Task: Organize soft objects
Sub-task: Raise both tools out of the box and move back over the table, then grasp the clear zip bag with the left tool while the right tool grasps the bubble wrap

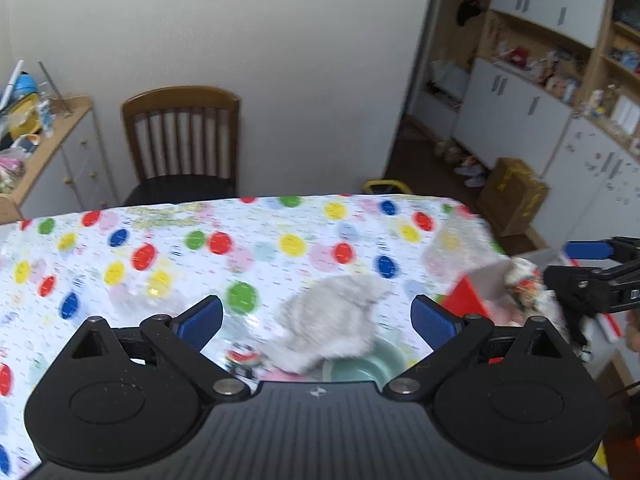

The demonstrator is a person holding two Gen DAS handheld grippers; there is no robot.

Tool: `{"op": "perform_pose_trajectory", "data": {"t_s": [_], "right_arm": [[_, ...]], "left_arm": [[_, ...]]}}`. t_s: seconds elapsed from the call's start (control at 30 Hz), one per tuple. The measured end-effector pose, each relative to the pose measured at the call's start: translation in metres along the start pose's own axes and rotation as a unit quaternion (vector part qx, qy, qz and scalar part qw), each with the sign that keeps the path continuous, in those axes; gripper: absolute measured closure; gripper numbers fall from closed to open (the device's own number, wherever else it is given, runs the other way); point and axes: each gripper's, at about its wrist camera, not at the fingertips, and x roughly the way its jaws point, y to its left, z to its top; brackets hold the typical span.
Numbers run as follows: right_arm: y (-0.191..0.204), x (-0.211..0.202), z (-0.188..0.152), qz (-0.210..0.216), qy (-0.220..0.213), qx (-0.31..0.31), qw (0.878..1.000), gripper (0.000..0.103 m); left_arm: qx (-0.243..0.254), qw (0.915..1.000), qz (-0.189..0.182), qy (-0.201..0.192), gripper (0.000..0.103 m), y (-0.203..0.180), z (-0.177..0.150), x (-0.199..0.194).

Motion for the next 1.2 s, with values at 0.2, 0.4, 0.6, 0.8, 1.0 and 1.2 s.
{"op": "perform_pose_trajectory", "data": {"t_s": [0.2, 0.4, 0.6, 0.8, 1.0, 1.2], "right_arm": [[-0.023, 0.031, 0.027, -0.024, 0.027, 0.016, 0.999, 0.000], [-0.055, 0.070, 0.047, -0.058, 0.058, 0.045, 0.996, 0.000], [-0.088, 0.112, 0.063, -0.092, 0.083, 0.078, 0.989, 0.000], [-0.103, 0.155, 0.071, -0.112, 0.117, 0.085, 0.983, 0.000], [-0.121, 0.192, 0.070, -0.135, 0.140, 0.104, 0.975, 0.001], [-0.131, 0.226, 0.063, -0.156, 0.172, 0.096, 0.968, 0.004]], "left_arm": [[-0.026, 0.9981, 0.047, 0.029, 0.002, 0.023, 0.036, 0.033], [-0.055, 0.9916, 0.079, 0.087, 0.002, 0.037, 0.059, 0.086], [-0.094, 0.9799, 0.088, 0.152, 0.002, 0.052, 0.064, 0.136], [-0.124, 0.9638, 0.124, 0.201, 0.002, 0.068, 0.055, 0.181], [-0.138, 0.9509, 0.153, 0.231, 0.002, 0.077, 0.042, 0.214], [-0.147, 0.9423, 0.170, 0.247, 0.003, 0.084, 0.026, 0.235]]}}
